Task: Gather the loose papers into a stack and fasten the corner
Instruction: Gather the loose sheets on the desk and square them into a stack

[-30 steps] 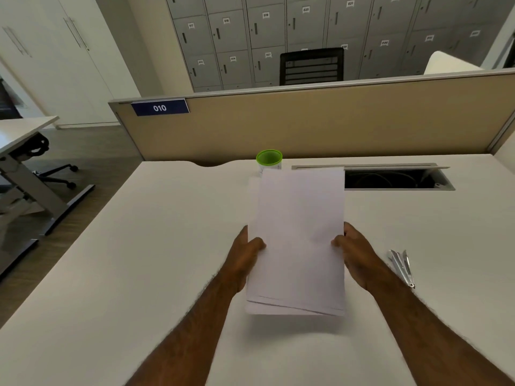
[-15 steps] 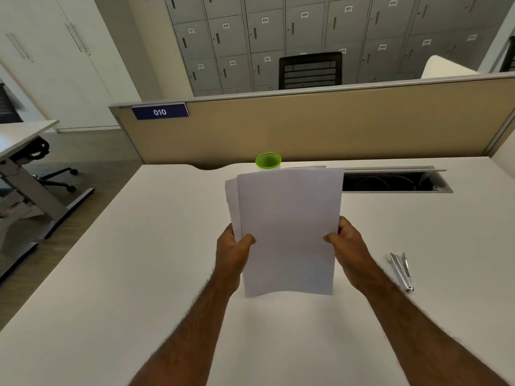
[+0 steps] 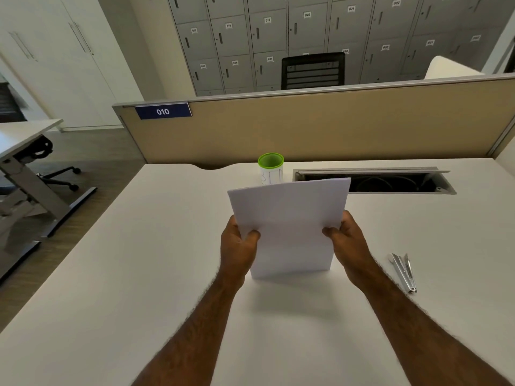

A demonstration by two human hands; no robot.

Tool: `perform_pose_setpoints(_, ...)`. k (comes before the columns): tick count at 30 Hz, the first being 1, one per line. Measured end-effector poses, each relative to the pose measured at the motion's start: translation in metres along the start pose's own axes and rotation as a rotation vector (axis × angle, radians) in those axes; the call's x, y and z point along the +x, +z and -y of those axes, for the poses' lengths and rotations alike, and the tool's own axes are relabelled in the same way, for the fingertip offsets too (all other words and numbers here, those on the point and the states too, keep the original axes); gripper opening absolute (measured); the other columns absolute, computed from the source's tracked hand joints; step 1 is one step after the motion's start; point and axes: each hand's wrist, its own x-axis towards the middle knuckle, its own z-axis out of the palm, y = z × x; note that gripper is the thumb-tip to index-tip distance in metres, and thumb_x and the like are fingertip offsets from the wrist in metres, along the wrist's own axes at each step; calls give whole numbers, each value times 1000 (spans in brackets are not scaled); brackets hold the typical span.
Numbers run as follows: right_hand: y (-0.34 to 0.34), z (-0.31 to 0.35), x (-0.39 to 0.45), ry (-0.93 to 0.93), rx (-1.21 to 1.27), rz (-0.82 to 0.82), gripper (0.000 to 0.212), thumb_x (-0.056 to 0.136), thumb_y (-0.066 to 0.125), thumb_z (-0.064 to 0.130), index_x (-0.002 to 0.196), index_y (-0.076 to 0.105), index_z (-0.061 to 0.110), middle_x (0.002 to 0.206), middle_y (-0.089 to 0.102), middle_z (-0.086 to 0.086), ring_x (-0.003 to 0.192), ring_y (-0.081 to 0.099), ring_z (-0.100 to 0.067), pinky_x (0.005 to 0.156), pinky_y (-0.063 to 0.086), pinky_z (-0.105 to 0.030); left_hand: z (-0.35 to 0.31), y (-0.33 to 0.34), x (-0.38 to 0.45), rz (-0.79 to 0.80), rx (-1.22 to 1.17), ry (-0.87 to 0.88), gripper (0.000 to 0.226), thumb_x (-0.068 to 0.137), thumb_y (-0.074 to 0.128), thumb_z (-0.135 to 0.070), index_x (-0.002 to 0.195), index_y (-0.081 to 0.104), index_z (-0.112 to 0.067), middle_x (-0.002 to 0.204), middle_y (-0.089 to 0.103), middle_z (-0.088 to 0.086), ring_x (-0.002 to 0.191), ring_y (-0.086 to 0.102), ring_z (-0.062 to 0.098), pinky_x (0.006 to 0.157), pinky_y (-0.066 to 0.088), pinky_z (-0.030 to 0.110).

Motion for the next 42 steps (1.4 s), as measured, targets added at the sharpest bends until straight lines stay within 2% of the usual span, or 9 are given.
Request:
perform_pose_setpoints(5, 4, -3, -2, 23, -25, 4, 38, 94, 49, 3, 125, 52, 23, 117, 63, -3, 106, 59, -21, 93, 49, -39, 7, 3, -2, 9, 10, -37, 43, 90, 59, -2, 130, 53, -17, 115, 66, 1, 103, 64, 19, 85, 55, 31)
perform_pose_setpoints(9, 6, 0, -2, 19, -21, 0, 33, 94, 50, 6, 118, 54, 28, 110, 64, 2, 102, 60, -18, 86, 48, -32, 8, 4, 1, -22, 0, -46, 40, 91, 58, -3, 128, 56, -15, 114, 67, 3, 102, 65, 20, 84, 55, 30)
perform_pose_setpoints(12, 6, 2, -1, 11, -19, -2, 32, 95, 49, 6, 122, 56, 22, 111, 64, 0, 102, 61, -21, 89, 48, -34, 8, 4, 3, -45, 6, -42, 35, 92, 58, -5, 127, 58, -13, 112, 69, 4, 100, 66, 21, 86, 56, 35)
perform_pose_setpoints(19, 4, -3, -2, 34, -11, -8, 28, 94, 51, 4, 111, 57, 27, 102, 65, 4, 100, 61, -23, 92, 49, -39, 10, 5, 2, -36, 20, -59, 32, 91, 60, -5, 122, 61, -12, 108, 70, 3, 97, 66, 21, 83, 57, 31)
perform_pose_setpoints(23, 3, -2, -2, 31, -4, -19, 31, 92, 52, 3, 98, 60, 32, 99, 67, 8, 96, 63, -20, 89, 50, -37, 9, 5, 2, -26, 10, -55, 27, 92, 59, -7, 115, 59, -21, 101, 68, -8, 92, 65, 12, 71, 51, 18)
perform_pose_setpoints(27, 4, -10, -5, 63, -11, -20, 28, 92, 53, 3, 109, 58, 25, 106, 66, 0, 101, 61, -25, 95, 49, -42, 13, 7, -1, -15, 14, -93, 27, 92, 60, -8, 113, 59, -23, 102, 69, -5, 93, 65, 14, 77, 54, 25)
perform_pose_setpoints(34, 3, -15, -5, 78, -26, -22, 28, 92, 54, 3, 114, 60, 20, 109, 67, -4, 103, 62, -27, 97, 48, -43, 19, 8, -3, -1, 19, -131, 28, 92, 62, -9, 118, 61, -18, 108, 69, 0, 97, 65, 19, 83, 53, 30)
perform_pose_setpoints(39, 1, -14, -2, 78, -36, -26, 29, 91, 55, 4, 116, 61, 16, 109, 67, -5, 103, 62, -28, 95, 49, -41, 15, 7, -1, -1, 62, -70, 25, 93, 61, -9, 112, 57, -25, 98, 66, -12, 88, 63, 4, 70, 48, 12)
perform_pose_setpoints(42, -1, -11, 1, 50, -18, -17, 30, 91, 55, 5, 115, 61, 21, 109, 68, -4, 101, 63, -24, 92, 50, -38, 10, 5, 3, 7, 51, -61, 24, 92, 60, -8, 112, 61, -22, 98, 69, -10, 89, 66, 7, 72, 53, 18)
